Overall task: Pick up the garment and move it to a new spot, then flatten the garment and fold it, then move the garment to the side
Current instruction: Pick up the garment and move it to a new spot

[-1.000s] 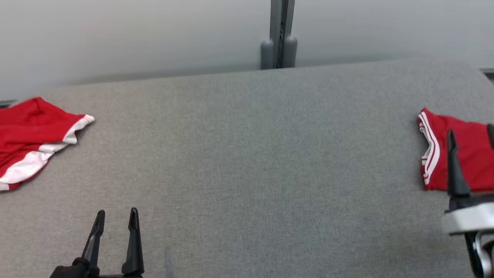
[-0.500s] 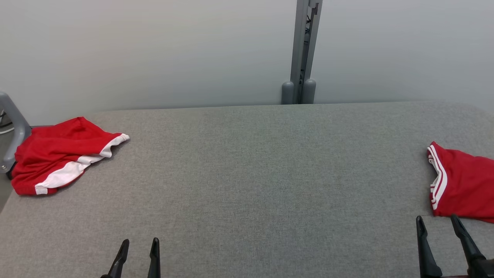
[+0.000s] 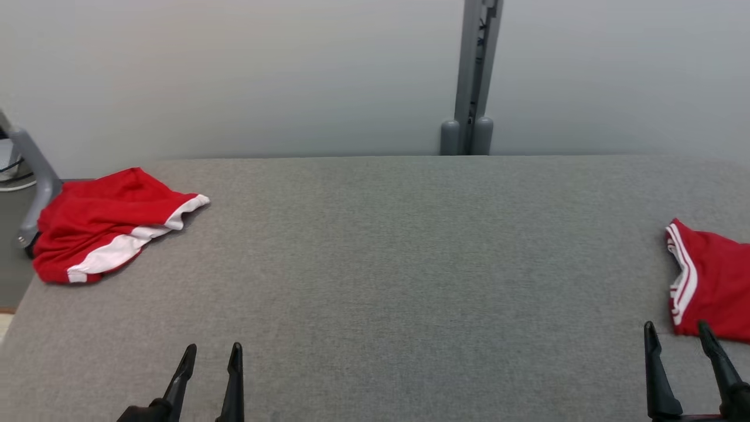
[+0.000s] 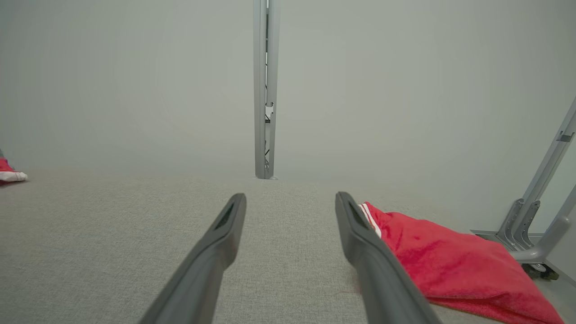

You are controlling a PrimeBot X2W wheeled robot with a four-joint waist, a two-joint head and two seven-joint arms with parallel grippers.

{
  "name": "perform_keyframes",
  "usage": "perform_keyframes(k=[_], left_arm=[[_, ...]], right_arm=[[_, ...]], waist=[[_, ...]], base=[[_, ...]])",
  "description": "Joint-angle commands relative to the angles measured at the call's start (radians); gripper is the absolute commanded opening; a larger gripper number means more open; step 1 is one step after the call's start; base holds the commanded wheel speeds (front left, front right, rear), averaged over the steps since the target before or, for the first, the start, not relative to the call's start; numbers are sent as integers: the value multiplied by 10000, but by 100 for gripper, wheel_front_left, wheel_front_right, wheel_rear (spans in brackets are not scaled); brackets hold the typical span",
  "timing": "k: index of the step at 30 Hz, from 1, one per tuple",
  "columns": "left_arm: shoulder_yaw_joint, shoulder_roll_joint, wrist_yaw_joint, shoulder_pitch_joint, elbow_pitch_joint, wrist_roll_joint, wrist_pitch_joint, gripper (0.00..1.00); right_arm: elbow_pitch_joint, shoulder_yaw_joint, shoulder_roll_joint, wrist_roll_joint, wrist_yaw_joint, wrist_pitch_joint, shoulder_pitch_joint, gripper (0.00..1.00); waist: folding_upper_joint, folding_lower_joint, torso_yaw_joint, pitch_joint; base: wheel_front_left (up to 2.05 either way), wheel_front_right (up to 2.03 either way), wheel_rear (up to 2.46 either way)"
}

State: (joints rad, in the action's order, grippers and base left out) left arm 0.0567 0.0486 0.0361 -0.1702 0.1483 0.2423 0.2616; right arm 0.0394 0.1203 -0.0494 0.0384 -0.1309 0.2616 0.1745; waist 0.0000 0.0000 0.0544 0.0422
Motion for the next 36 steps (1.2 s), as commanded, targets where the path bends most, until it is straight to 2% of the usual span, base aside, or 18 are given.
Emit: perform_keyframes(k=[1, 6, 7, 12, 15, 19, 22, 25, 30, 36], left_arm=[[0, 40, 56, 209, -5, -31, 47, 100], [105, 36, -133, 419, -24, 183, 47, 100], [105, 36, -133, 419, -24, 183, 47, 100], [23, 38, -222, 141, 66, 237, 45, 100], [-54, 35, -189, 91, 9, 245, 47, 100], [-358, 29, -106, 285, -172, 405, 47, 100], [-530, 30, -150, 913, -452, 750, 47, 100], [-730, 29, -74, 1910, -254, 1072, 33, 100], [-826, 268, 194, 4576, 1411, 1266, -154, 100], [-1493, 1134, 215, 8098, 4096, 1859, -815, 100]], right_arm=[[-116, -46, -24, 83, 1, 49, 106, 100], [-220, -502, -26, 286, 3, 49, 106, 100], [-220, -502, -26, 286, 3, 49, 106, 100], [-128, -1228, -33, 288, 3, 49, -252, 100], [-117, -1387, -35, 220, 3, 49, -417, 100], [-228, -1387, -41, 3, 3, 49, -605, 100], [-469, -1256, -94, -320, 3, 49, -955, 100], [-645, -1216, -691, -497, 3, 49, -1563, 100], [-1035, -1030, -1944, -449, 3, 49, -2841, 100], [-1319, -1115, -2896, -308, 3, 49, -3826, 100]], waist=[[0, 0, 747, -15], [0, 0, 2494, 111], [0, 0, 2494, 111], [0, 0, 3578, 208], [0, 0, 3848, 168], [0, 0, 3809, -271], [0, 0, 3596, -1241], [0, 0, 3272, -2559], [0, 0, 2757, -4678], [0, 0, 2088, -6350]], base=[[0, 0, 0], [0, 0, 0], [0, 0, 0], [0, 0, 0], [0, 0, 0], [0, 0, 0], [0, 0, 0], [0, 0, 0], [0, 0, 0], [0, 0, 0]])
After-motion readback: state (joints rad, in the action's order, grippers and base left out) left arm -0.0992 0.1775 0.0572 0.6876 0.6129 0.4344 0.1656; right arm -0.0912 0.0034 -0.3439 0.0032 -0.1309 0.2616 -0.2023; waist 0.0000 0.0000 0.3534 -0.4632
